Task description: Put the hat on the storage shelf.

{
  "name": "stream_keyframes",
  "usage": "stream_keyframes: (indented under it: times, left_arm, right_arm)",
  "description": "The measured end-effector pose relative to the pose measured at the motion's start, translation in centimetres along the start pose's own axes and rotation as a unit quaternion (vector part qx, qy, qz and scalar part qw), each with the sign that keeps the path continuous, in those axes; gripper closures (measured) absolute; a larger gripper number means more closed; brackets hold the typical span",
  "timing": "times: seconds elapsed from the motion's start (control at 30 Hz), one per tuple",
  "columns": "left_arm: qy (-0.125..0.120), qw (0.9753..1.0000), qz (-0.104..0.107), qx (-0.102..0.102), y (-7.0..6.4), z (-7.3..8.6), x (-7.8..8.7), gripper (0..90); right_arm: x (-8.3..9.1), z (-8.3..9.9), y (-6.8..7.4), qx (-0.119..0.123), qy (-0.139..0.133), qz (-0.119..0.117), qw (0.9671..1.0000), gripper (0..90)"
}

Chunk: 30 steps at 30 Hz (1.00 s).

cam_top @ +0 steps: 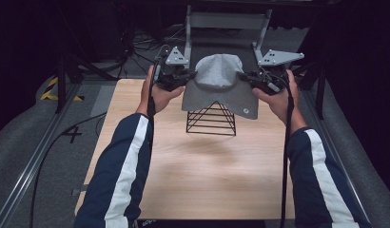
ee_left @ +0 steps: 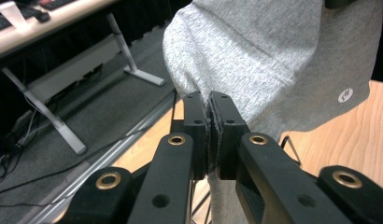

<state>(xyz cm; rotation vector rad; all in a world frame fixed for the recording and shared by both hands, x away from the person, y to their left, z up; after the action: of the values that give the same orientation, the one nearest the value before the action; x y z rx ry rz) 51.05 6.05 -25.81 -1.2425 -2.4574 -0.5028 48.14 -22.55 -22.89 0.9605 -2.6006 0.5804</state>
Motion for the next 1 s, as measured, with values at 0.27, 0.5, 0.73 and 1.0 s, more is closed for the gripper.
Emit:
stream_keyframes:
  times: [0.27,0.5,0.73,1.0]
  left_arm:
    - [0.006,0.9997,0.014,0.016,-0.3,2.4,-1.5,86.1]
    - [0.008,0.9994,0.018,0.027,-0.7,4.5,-2.1,86.0]
    - [0.023,0.9993,0.023,0.02,-1.2,6.6,-2.8,86.0]
    - [-0.006,0.9975,0.022,0.067,-1.6,9.1,-3.5,63.5]
  right_arm:
    - [-1.7,2.9,0.6,-0.013,0.015,-0.019,0.9996,84.2]
    - [-2.4,5.3,1.5,-0.017,0.027,-0.034,0.9989,84.1]
    - [-3.2,7.3,2.4,-0.019,0.038,-0.046,0.9981,84.1]
    - [-4.0,8.8,3.2,-0.022,0.041,-0.051,0.9976,79.7]
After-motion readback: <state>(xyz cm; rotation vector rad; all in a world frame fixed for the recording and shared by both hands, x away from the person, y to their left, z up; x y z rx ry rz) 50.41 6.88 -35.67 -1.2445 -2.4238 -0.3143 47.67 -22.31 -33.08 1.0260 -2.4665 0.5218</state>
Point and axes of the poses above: each handheld gripper's, and its own axes: x roughly backward along the jaws, z roughly out of its underside, y roughly to its left, the point moved 1 cm from there along -x, roughly forward along the jaws, and after that the axes turned 2 degrees about z, right-handed, at the moved point
